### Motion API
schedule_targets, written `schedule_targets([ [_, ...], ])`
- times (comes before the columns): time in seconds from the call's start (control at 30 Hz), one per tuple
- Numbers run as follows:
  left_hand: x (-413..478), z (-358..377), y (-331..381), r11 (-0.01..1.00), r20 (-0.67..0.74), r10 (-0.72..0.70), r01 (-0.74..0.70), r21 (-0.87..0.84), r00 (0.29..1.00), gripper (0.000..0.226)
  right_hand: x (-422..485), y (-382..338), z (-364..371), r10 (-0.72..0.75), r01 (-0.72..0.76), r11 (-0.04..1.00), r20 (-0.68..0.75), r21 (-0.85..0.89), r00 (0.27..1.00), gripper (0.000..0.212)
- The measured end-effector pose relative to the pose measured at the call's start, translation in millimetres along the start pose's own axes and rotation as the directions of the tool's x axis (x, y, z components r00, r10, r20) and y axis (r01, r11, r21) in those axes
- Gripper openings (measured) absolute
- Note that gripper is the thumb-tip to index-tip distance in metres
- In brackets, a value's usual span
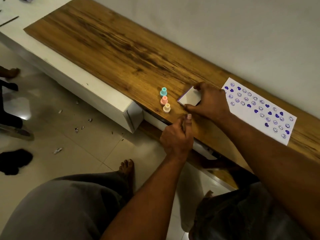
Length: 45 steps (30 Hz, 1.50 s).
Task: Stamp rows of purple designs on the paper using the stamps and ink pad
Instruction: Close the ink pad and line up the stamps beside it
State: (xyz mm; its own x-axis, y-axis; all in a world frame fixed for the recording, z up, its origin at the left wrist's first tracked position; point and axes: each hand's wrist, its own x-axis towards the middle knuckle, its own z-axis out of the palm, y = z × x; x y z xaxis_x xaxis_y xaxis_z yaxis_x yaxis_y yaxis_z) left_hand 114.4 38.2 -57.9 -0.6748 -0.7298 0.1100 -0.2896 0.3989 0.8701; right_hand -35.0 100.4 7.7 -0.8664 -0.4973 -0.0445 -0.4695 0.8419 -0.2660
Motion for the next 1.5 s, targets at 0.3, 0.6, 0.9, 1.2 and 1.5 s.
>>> schedule_targets([
  [0.3,11.5,18.6,35.7,0.999,-0.017,0.029,-0.029,-0.03,0.999,0.076,66.9,46.6,-28.9,0.08,-0.08,0.997,0.035,0.016,0.996,0.097],
  [0.6,7.0,31.4,48.3,0.994,0.063,0.003,0.004,-0.108,0.998,0.082,96.4,88.6,-26.4,0.066,-0.066,0.997,0.001,0.041,0.998,0.087],
  [0.9,8.4,28.6,47.4,0.991,0.019,0.016,-0.014,-0.133,1.0,0.08,93.9,99.9,-24.8,0.028,-0.028,0.997,0.004,0.078,1.0,0.093],
  [1.2,10.1,27.4,46.8,0.97,-0.131,0.092,-0.118,-0.211,0.987,0.068,96.5,95.0,-29.7,-0.007,0.004,0.992,0.022,0.123,1.0,0.103],
  [1.5,65.5,-5.1,25.1,0.937,-0.414,0.019,-0.161,-0.311,0.91,0.039,88.5,18.7,-42.3,-0.427,0.439,0.886,-0.106,0.15,0.898,0.043],
])
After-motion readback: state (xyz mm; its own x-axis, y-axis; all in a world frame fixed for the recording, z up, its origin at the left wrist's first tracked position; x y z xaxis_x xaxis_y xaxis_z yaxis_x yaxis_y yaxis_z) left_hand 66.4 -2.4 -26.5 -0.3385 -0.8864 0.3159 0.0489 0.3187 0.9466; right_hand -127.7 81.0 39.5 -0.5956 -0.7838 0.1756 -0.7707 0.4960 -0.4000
